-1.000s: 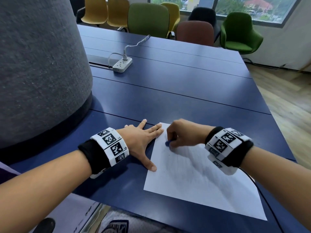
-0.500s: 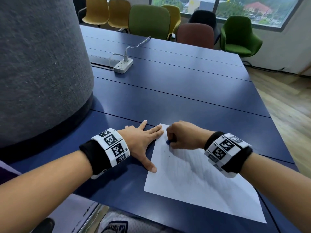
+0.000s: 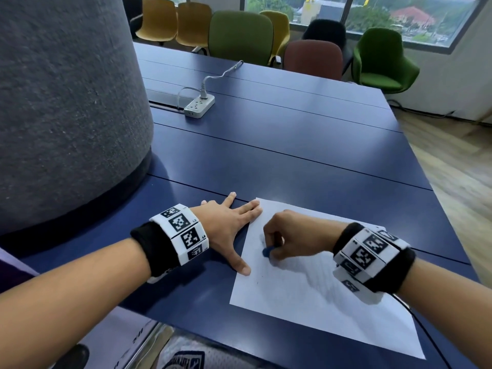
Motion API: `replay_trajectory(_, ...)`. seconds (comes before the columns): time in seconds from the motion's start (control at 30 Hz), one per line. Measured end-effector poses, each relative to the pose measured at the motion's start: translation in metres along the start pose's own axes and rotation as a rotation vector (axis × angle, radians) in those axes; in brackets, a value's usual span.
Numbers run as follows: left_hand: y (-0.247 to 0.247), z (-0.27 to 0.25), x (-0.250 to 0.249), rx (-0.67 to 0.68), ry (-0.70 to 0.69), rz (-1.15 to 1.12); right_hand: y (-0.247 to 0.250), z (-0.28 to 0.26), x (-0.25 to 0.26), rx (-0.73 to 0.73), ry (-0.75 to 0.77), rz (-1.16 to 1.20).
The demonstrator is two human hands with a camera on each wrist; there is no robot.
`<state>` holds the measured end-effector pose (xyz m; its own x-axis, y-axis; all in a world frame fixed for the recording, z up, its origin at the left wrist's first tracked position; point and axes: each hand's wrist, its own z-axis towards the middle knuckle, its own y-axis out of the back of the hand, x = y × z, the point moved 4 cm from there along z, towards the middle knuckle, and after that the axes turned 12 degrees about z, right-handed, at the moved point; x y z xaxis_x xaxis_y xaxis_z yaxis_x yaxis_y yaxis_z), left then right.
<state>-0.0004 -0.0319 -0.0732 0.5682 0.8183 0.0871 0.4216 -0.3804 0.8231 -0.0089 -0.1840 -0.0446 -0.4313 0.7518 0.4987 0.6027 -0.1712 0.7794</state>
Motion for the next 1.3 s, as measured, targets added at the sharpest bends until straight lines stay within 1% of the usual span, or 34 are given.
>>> replay_trajectory(0.07,0.000,0.000,0.000,-0.001,-0.001,-0.002,0.013,0.004,-0.007,-0.122,-0.012,-0.008)
replay_trajectory(0.1,0.000,0.000,-0.001,-0.002,-0.001,-0.002,0.014,0.004,-0.010,-0.150,-0.013,0.003)
replay_trajectory(0.13,0.000,0.000,-0.001,-0.003,-0.001,-0.003,0.012,0.002,-0.009,-0.136,-0.014,0.008)
replay_trajectory(0.17,0.000,0.000,0.000,-0.004,0.000,-0.003,0.006,-0.001,-0.004,-0.083,-0.001,0.001)
replay_trajectory(0.27,0.000,-0.001,0.000,0.003,-0.001,-0.006,-0.018,-0.012,0.014,0.154,0.027,0.020)
replay_trajectory(0.3,0.001,-0.001,0.000,0.005,-0.001,-0.005,-0.018,-0.011,0.014,0.165,0.021,0.029)
replay_trajectory(0.43,0.000,-0.002,-0.001,0.002,0.001,-0.012,0.002,-0.003,-0.001,-0.056,-0.008,0.036)
replay_trajectory(0.47,0.000,-0.002,-0.002,-0.001,0.001,-0.011,0.000,-0.006,0.000,-0.056,0.000,0.041)
replay_trajectory(0.5,0.000,-0.002,-0.002,-0.005,0.001,-0.008,-0.005,-0.008,0.004,-0.014,0.015,0.044)
replay_trajectory(0.57,0.001,-0.002,-0.001,-0.006,0.002,-0.008,-0.021,-0.015,0.014,0.118,0.044,0.053)
replay_trajectory(0.6,0.001,-0.002,-0.001,-0.004,0.004,-0.007,-0.024,-0.016,0.016,0.156,0.052,0.053)
replay_trajectory(0.63,0.001,-0.002,-0.001,-0.001,0.004,-0.006,-0.021,-0.014,0.015,0.150,0.051,0.041)
replay_trajectory(0.73,0.000,-0.002,-0.002,0.004,0.002,-0.006,-0.007,-0.009,0.006,0.019,0.014,0.035)
replay_trajectory(0.77,0.000,-0.002,-0.002,0.003,0.001,-0.007,-0.007,-0.009,0.005,-0.002,0.017,0.046)
replay_trajectory(0.8,0.000,-0.002,-0.003,0.000,-0.001,-0.008,-0.011,-0.012,0.007,0.019,0.028,0.056)
replay_trajectory(0.9,0.001,-0.002,-0.002,-0.003,-0.003,-0.015,-0.031,-0.022,0.020,0.221,0.052,0.100)
replay_trajectory(0.93,0.000,-0.001,-0.001,-0.001,-0.003,-0.013,-0.033,-0.022,0.021,0.253,0.052,0.096)
replay_trajectory(0.97,0.000,-0.001,-0.001,0.000,-0.005,-0.009,-0.030,-0.018,0.019,0.244,0.048,0.078)
replay_trajectory(1.0,-0.001,0.000,-0.001,-0.002,-0.007,-0.004,-0.023,-0.013,0.016,0.202,0.038,0.056)
replay_trajectory(1.1,-0.002,-0.001,-0.001,-0.008,-0.005,-0.002,0.006,0.010,0.001,0.006,-0.006,0.011)
replay_trajectory(1.2,-0.001,-0.001,-0.001,-0.016,-0.006,0.000,0.029,0.027,-0.019,-0.156,-0.040,-0.001)
replay_trajectory(1.27,-0.001,0.000,0.000,-0.014,-0.005,0.007,0.034,0.032,-0.027,-0.225,-0.058,0.047)
replay_trajectory(1.3,-0.001,0.000,0.000,-0.012,-0.004,0.008,0.032,0.030,-0.027,-0.224,-0.052,0.067)
